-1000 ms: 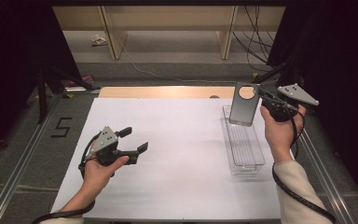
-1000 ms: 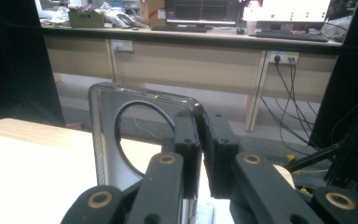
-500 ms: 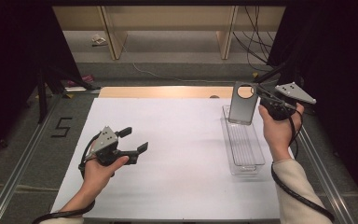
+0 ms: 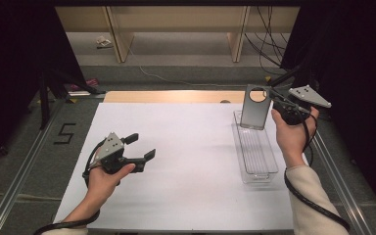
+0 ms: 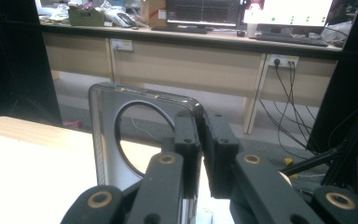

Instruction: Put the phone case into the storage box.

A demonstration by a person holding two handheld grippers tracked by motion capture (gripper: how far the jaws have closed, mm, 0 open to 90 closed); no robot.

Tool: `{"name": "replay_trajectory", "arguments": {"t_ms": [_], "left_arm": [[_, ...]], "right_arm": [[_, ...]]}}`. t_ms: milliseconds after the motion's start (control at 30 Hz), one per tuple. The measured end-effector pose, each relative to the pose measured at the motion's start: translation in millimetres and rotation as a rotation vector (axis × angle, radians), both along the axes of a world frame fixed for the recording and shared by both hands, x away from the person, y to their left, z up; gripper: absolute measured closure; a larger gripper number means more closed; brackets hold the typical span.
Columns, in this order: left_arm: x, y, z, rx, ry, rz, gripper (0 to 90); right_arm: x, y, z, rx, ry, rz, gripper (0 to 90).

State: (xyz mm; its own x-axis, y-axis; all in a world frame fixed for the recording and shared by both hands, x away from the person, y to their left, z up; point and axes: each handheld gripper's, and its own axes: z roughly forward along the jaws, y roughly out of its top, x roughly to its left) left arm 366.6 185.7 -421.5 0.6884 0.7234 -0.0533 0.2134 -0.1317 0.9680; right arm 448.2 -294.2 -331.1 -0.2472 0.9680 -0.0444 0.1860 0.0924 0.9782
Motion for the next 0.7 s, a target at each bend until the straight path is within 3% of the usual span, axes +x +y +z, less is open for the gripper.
{"name": "replay_trajectory", "arguments": {"t_ms": [700], "left_arm": [[0.0, 0.1, 0.1, 0.001, 0.0, -0.001, 15.6]], "right_arm": [[6.3, 0.7, -2.0, -0.004, -0.001, -0.006, 85.2]]}}
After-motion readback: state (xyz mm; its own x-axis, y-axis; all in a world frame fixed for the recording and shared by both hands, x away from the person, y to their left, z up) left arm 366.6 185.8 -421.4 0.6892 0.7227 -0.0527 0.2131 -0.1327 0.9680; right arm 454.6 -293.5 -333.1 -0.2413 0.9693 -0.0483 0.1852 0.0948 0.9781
